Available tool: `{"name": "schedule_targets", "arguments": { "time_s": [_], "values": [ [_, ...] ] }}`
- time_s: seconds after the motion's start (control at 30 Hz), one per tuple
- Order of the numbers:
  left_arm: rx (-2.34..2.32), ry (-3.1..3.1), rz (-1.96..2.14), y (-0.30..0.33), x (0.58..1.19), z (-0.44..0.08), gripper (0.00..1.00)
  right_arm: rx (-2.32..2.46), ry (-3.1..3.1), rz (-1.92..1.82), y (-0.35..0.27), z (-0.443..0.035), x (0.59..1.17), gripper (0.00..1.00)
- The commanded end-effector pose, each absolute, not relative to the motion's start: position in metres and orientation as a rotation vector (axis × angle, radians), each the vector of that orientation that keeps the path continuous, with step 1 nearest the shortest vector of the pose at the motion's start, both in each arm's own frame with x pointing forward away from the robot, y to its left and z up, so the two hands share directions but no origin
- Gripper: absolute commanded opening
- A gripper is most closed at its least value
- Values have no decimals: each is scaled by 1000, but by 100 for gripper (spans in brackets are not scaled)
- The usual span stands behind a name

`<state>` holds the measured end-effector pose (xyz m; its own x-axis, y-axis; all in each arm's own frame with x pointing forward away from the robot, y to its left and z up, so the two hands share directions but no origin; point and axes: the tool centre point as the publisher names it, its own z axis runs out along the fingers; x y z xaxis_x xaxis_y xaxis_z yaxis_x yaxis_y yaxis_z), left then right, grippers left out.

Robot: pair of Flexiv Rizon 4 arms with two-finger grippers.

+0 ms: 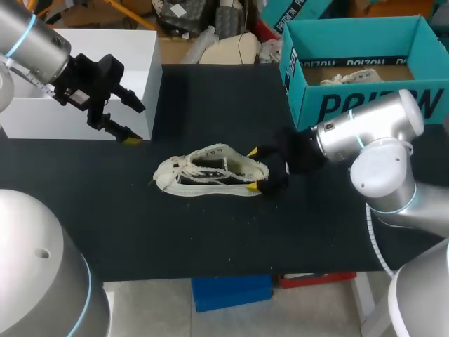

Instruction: Take the shoe out of the shoebox, open the shoe tongue, remove and reinsert the insole, then place the shoe into the shoebox

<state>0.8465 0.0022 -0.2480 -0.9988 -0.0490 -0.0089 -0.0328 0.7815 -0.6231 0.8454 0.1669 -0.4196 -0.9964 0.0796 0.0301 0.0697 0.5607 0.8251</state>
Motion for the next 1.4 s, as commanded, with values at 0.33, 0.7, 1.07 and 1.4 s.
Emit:
{"name": "schedule_targets", "arguments": {
  "time_s": [0.33, 0.7, 1.07, 1.4],
  "values": [
    [-66, 2937, -1029, 2, 846, -249, 100, 146, 2757, 1512, 179, -432, 841, 100],
    [-66, 2937, -1029, 2, 846, -249, 100, 163, 2748, 1524, 173, -444, 845, 100],
    [-66, 2937, -1029, 2, 846, -249, 100, 161, 2737, 1527, 171, -445, 847, 0],
    [-391, 2945, -429, -33, 858, -208, 100, 161, 2737, 1527, 171, -445, 847, 0]
  ]
}}
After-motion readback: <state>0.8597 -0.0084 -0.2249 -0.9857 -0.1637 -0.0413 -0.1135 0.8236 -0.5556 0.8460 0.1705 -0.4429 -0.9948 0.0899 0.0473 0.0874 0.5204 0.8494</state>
